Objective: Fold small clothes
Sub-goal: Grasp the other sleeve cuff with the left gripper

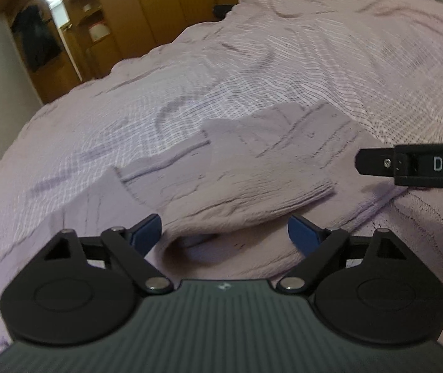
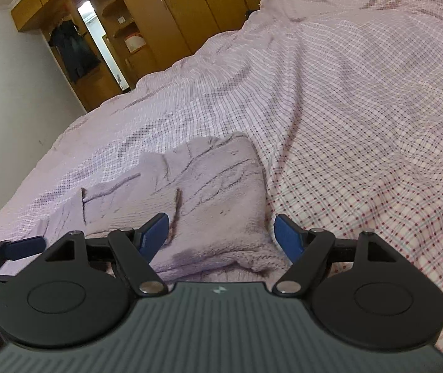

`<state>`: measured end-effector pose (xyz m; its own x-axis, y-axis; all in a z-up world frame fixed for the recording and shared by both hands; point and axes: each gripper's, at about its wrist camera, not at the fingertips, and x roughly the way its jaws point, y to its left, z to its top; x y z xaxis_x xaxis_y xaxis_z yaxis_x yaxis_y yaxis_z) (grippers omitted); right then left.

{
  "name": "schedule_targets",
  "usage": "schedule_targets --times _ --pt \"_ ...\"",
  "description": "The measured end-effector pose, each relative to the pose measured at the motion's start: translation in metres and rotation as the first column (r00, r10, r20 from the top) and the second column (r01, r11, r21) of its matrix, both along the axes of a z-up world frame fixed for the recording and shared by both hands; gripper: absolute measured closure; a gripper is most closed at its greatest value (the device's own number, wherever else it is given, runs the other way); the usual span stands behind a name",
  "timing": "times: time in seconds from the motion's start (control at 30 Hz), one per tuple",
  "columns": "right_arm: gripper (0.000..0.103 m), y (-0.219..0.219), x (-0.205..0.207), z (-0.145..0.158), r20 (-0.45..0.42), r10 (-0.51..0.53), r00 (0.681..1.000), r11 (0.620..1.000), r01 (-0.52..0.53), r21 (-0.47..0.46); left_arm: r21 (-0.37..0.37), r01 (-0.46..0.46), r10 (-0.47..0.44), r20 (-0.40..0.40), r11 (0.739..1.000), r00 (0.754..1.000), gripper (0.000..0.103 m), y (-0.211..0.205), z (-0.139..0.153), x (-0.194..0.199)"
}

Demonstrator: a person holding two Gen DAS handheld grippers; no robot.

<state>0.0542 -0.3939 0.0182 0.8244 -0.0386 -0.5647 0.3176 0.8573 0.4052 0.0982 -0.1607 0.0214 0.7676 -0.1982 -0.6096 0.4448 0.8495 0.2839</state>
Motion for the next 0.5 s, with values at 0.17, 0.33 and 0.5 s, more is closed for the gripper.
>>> schedule_targets --times 0.17,0.33,0.5 --pt "0.023 -0.005 0.001 -0.003 -0.018 -0.013 1.0 0.999 0.014 0.037 0.053 0.074 -0.075 0.025 0.996 0.997 0.014 -0.02 -0.011 0.0" --pt "0.023 -0.009 0.001 -0.004 -0.026 -0.025 0.999 0.998 0.026 0.056 0.078 0.07 -0.074 0.039 0.994 0.997 0.016 -0.03 -0.017 0.005" --pt "0.023 -0.008 0.002 -0.005 -0.042 -0.02 0.999 0.999 0.022 0.05 0.056 0.082 -0.083 0.022 0.995 0.996 0.029 -0.031 -0.016 0.006"
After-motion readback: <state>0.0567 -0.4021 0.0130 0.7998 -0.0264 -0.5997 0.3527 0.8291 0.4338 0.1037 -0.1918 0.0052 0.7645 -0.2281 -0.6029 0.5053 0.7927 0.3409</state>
